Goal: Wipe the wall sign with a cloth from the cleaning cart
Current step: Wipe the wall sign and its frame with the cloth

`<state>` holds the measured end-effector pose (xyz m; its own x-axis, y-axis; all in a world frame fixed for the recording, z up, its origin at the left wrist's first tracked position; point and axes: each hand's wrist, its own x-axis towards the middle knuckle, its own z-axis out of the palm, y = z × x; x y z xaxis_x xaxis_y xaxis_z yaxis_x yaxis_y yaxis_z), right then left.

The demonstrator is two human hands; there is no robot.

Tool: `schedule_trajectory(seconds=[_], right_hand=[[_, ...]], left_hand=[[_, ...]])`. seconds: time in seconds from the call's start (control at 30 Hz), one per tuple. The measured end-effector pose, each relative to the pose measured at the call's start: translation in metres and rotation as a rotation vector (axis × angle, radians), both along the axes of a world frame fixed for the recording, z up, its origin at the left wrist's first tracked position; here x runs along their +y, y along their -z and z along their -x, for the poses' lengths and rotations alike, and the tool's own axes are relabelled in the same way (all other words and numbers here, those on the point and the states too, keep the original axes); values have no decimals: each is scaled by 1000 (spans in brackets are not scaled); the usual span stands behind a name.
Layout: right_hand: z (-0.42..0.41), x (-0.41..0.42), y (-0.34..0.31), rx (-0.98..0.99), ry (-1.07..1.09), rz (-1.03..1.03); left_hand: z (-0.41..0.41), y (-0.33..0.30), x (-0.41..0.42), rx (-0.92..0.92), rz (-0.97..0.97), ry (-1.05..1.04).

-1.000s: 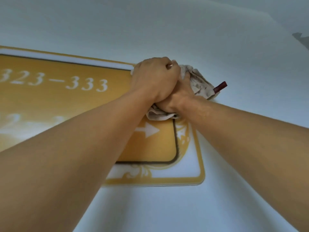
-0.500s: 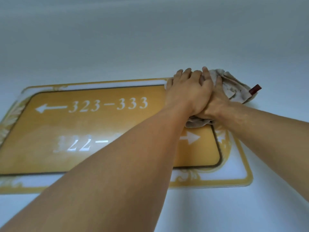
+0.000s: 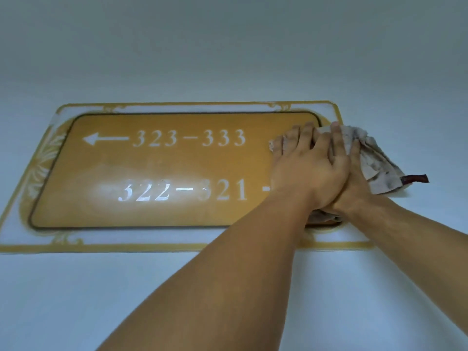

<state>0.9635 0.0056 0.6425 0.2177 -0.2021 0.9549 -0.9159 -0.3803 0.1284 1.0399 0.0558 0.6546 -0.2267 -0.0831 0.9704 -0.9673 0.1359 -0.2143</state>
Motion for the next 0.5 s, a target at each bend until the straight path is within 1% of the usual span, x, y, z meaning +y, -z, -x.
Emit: schedule_trajectory(seconds=[0.03, 0.07, 0.13, 0.2, 0.3, 0.5], right_hand=[[-7, 1, 0, -39, 119, -14], [-9, 5, 4, -25, 142, -47], [-11, 2, 16, 19, 238, -33], [-10, -2, 20, 36, 247, 23], [-13, -7, 30, 9, 217, 105], [-20, -3, 52, -21, 176, 99]], left_hand=[[-3, 5, 1, -16, -6, -14], [-5, 9, 2, -28, -12, -23], [-6, 16, 4, -38, -21, -17], [-8, 23, 6, -43, -25, -24], [-9, 32, 6, -49, -26, 5], [-16, 54, 7, -61, -21, -4]])
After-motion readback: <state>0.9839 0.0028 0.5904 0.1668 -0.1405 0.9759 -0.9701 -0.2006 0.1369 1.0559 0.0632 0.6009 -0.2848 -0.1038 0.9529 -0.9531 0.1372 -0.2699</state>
